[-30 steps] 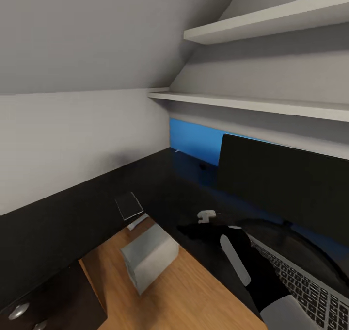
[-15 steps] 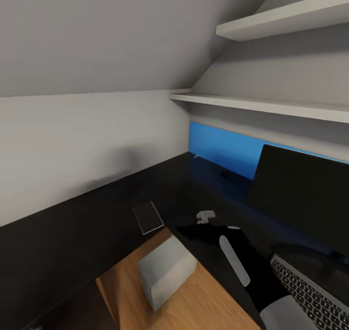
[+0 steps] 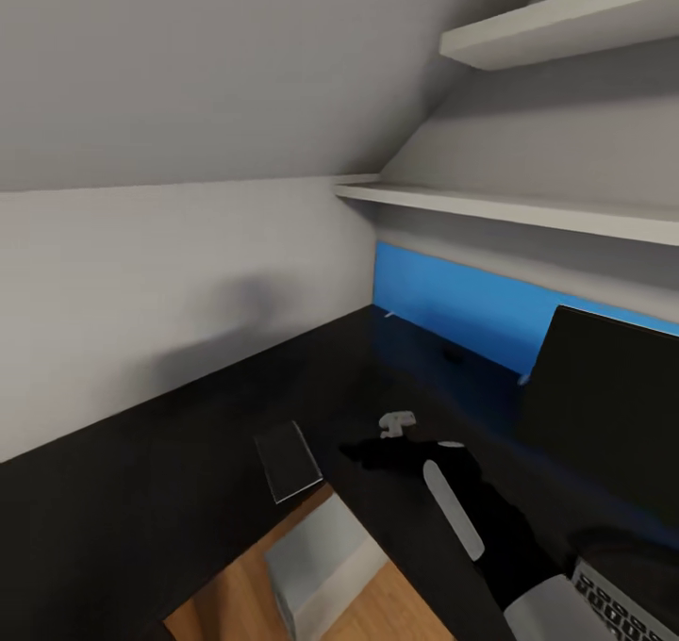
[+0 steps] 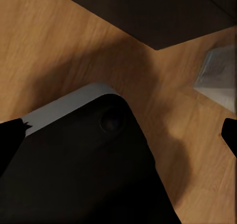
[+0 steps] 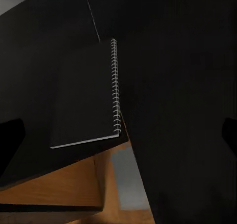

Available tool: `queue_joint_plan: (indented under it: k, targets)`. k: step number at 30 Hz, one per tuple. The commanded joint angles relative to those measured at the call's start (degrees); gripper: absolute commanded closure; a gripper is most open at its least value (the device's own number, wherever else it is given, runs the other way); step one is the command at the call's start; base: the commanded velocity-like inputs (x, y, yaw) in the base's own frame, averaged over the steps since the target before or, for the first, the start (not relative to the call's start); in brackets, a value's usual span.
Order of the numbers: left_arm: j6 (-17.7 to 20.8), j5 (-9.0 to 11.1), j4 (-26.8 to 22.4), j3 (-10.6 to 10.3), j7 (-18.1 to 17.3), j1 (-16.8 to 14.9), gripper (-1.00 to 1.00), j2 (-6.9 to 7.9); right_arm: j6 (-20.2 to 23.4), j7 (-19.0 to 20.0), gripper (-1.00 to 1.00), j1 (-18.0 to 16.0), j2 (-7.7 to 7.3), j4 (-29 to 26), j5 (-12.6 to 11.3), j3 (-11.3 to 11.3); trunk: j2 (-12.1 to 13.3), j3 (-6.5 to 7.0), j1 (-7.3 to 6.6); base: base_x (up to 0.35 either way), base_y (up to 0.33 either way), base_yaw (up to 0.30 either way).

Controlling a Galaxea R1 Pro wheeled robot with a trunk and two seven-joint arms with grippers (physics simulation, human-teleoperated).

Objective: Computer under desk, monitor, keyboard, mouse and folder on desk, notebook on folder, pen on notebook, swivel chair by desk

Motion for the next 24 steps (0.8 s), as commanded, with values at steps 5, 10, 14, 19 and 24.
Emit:
queue_joint_plan:
  k: [5, 10, 14, 19, 24]
  targets:
    - [0.0, 0.4, 1.0, 0.0, -0.3, 0.0, -1.0, -0.09, 0.2, -0.2, -1.0, 0.0, 0.28, 0.2, 0.2, 0.1, 0.0, -0.05, 0.04, 0.28, 0.001, 0.0]
    - [0.1, 0.3, 1.9, 0.0, -0.1, 0.0, -1.0, -0.2, 0.2, -0.8, -1.0, 0.0, 1.46, 0.5, 0.3, 0.1, 0.0, -0.05, 0.04, 0.087, 0.0, 0.0]
    - [0.1, 0.1, 2.3, -0.1, -0.2, 0.0, -1.0, -0.74, 0.3, -1.6, -1.0, 0.0, 2.18, 0.6, 0.3, 0.4, 0.0, -0.05, 0.04, 0.021, 0.0, 0.0]
    - [0.1, 0.0, 2.4, -0.2, 0.0, 0.0, -1.0, -0.99, 0.2, -3.0, -1.0, 0.0, 3.66, 0.6, 0.4, 2.3, 0.0, -0.05, 0.04, 0.006, 0.0, 0.0]
    - [0.1, 0.1, 2.5, -0.2, -0.1, 0.0, -1.0, -1.17, 0.0, -6.5, -1.0, -0.1, 4.72, 0.7, 0.3, 3.4, 0.0, -0.05, 0.04, 0.104, 0.0, 0.0]
